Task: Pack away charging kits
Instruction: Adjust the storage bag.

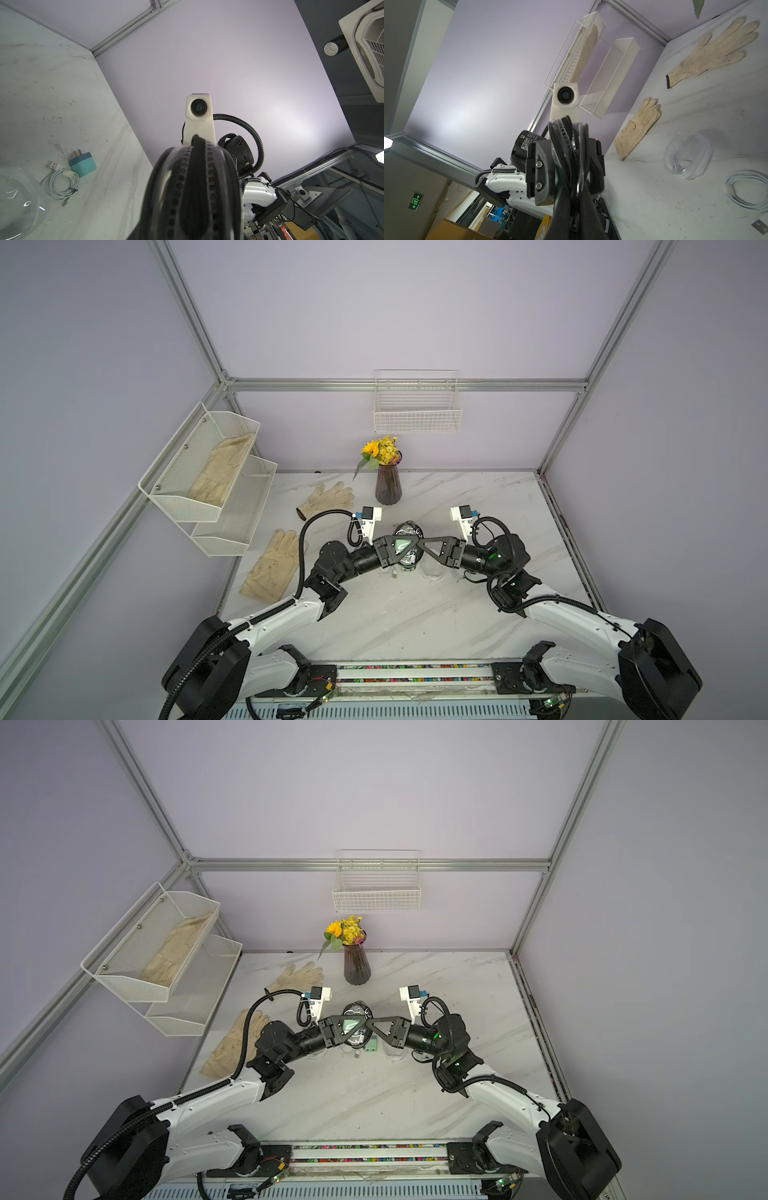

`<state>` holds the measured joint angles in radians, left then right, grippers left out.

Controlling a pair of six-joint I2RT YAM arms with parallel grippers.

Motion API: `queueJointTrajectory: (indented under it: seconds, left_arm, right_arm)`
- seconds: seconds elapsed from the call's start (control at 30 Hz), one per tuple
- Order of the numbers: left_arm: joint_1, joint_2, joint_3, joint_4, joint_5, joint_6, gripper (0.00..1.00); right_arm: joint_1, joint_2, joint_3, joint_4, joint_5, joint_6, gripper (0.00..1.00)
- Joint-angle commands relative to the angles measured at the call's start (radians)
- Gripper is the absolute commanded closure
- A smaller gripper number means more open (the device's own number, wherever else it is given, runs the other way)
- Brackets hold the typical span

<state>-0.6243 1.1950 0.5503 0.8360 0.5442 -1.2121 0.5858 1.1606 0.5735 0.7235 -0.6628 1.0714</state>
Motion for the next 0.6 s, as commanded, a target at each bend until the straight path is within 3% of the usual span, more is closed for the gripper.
queueJointTrajectory:
  seconds: [0.0,0.17,0.3,0.37,0.57]
  left_arm:
    - [0.011,-0.049,-0.041,-0.011,-0.068,-0.018,0.78]
    - [0.028,-0.109,-0.006,-0.238,-0.138,-0.050,0.73]
    - [0.031,-0.123,0.053,-0.355,-0.152,-0.064,0.69]
    - [0.032,-0.123,0.064,-0.370,-0.162,-0.095,0.69]
    - [0.032,-0.142,0.056,-0.428,-0.205,-0.151,0.67]
  right_arm:
    - [0.008,-0.062,0.068,-0.132,-0.006,-0.089,0.78]
    - [0.029,-0.159,0.164,-0.460,0.069,-0.304,0.68]
    - [0.201,-0.133,0.293,-0.708,0.282,-0.507,0.67]
    - [0.272,-0.101,0.313,-0.736,0.367,-0.550,0.68]
    - [0.328,-0.095,0.309,-0.746,0.474,-0.598,0.74]
